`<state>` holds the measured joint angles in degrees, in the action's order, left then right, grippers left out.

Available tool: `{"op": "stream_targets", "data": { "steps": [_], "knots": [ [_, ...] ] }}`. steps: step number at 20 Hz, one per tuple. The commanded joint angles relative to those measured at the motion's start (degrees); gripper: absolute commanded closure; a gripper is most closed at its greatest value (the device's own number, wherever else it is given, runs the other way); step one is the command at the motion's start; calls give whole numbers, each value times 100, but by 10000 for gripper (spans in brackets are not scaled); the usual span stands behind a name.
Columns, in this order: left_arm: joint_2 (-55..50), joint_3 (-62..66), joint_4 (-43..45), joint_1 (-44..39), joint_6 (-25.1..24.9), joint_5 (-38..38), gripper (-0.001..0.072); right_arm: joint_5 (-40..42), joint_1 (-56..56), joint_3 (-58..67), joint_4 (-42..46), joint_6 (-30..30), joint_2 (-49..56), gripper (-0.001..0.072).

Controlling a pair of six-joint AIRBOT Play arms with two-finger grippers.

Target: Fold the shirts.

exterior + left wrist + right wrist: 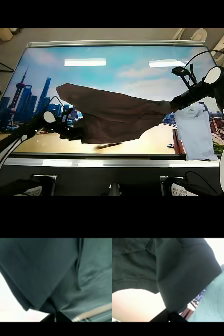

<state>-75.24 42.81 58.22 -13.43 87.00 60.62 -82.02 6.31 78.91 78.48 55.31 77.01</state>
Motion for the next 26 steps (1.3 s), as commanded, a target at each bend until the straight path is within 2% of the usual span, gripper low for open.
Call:
{"op": "stream_targets", "data": {
  "steps": [1,2,4,7,9,11,13,15,19,23,26],
  "knots": [
    [608,741,-175,20,-1388,-28,681,262,2,166,-55,-127,-356,692],
    [1010,1298,-85,74,-1576,-92,682,625,2,341,-42,-164,-592,692],
    [1727,2702,111,345,-1569,-393,682,1281,2,883,-31,-181,-1137,692],
    [2450,5233,133,984,-1510,-1794,682,2459,2,1768,33,-179,-2105,693],
    [2632,6551,136,1447,-1154,-2736,682,3209,2,2070,391,-149,-2780,693],
    [2684,7346,133,1875,-901,-2929,682,3348,2,2076,730,166,-3329,693],
    [2719,7394,133,1989,-544,-2756,682,2796,2,2079,776,273,-3589,693],
    [2680,7283,271,1989,-549,-2662,682,2068,2,2076,774,273,-3628,693],
    [2400,7213,284,1989,-549,-2966,682,846,2,2074,772,271,-3528,693],
    [1930,7213,286,1989,-555,-3558,682,-393,2,2072,494,348,-3215,693],
    [1292,7211,282,1941,-553,-3268,682,-1377,2,1976,188,361,-2673,693]
  ]
}}
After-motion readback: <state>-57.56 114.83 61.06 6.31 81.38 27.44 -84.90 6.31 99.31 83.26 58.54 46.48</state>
